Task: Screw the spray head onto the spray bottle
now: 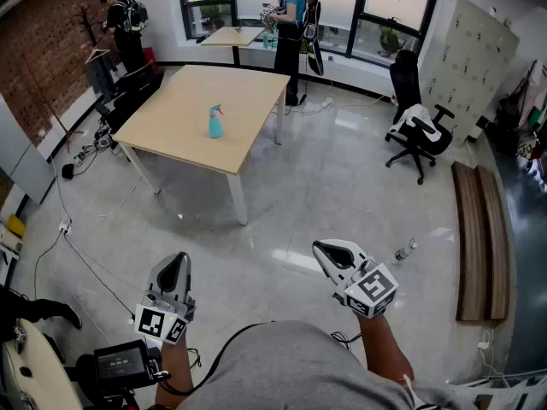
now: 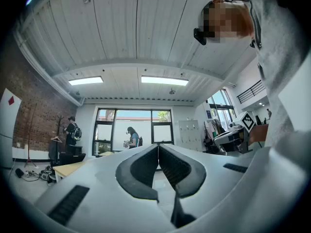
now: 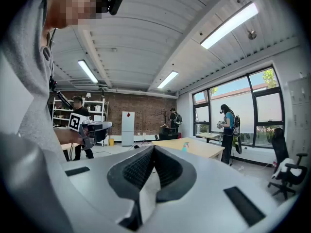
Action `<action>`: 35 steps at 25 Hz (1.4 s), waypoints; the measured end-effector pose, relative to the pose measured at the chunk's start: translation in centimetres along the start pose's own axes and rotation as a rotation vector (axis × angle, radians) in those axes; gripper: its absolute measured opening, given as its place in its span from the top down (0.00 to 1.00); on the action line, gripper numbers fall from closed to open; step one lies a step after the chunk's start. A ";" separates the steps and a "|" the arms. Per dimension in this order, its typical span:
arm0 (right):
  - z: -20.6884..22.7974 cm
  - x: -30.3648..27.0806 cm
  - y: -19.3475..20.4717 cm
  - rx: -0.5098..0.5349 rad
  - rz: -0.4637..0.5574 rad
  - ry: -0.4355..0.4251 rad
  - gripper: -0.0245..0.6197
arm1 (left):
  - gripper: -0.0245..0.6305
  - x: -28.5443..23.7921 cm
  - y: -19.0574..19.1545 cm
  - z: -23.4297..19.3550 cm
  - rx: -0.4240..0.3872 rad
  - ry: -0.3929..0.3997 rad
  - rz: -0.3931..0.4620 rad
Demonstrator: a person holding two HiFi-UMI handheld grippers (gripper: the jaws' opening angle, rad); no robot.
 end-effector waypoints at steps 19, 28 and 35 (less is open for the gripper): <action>-0.4 0.6 0.0 -0.044 0.043 0.012 0.95 | 0.95 0.3 1.2 0.5 0.037 0.014 -0.025; 0.0 -5.6 -1.1 0.083 0.181 -0.044 0.95 | 0.96 -2.0 3.6 -3.8 0.044 0.055 -0.045; 2.7 -15.4 -0.8 0.073 0.199 -0.061 0.95 | 0.96 -7.6 4.7 -11.0 -0.029 0.122 -0.009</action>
Point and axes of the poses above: the fingertips, and each gripper's own axes: x backward along the fingers, z to its right, y out of its underside, the point moved 6 cm from there along x, backward along the fingers, and after that the axes turned 6 degrees about z, right-handed, at the moved point
